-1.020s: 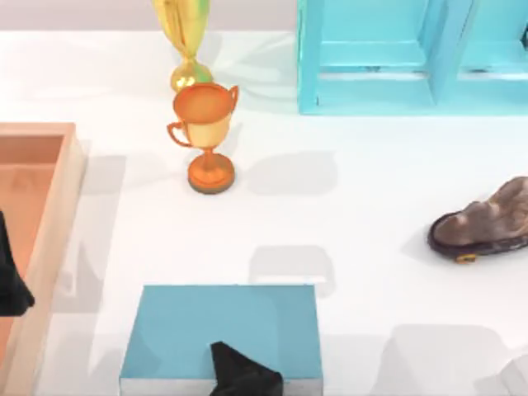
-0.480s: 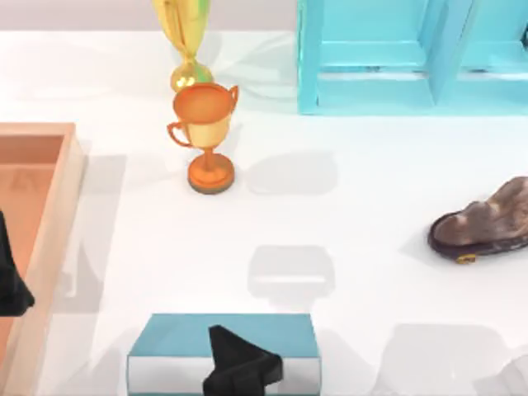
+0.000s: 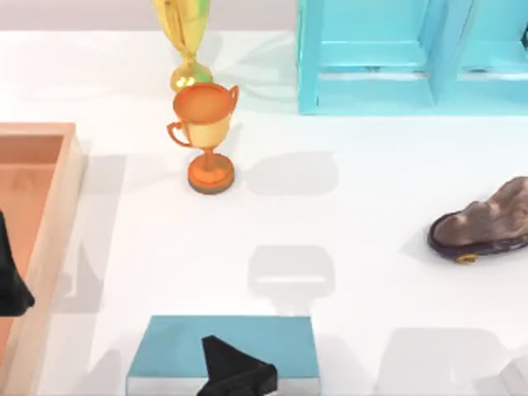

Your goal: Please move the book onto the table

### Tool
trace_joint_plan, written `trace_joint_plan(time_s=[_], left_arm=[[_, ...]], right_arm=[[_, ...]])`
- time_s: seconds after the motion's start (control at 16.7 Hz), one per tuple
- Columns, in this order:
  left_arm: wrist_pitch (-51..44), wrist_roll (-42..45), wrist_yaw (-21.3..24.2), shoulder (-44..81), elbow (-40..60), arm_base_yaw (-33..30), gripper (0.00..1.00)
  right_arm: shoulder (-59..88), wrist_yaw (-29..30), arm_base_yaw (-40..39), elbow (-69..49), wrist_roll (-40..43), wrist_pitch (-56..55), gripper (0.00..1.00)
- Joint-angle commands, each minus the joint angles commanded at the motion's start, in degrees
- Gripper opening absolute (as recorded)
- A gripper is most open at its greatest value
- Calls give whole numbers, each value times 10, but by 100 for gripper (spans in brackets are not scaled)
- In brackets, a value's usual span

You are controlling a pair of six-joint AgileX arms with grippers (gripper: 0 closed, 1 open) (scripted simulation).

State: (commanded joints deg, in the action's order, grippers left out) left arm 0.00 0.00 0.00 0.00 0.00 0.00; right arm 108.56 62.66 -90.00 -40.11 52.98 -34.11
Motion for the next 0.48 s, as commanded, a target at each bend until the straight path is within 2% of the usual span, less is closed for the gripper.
trace_joint_plan(time_s=[0.24,0.48], left_arm=[[0,0,0,0,0,0,100],[0,0,0,0,0,0,100]], right_arm=[[18,3,-81,-40,-106,110,100],[44,19,-176,-106,-278,312,100]])
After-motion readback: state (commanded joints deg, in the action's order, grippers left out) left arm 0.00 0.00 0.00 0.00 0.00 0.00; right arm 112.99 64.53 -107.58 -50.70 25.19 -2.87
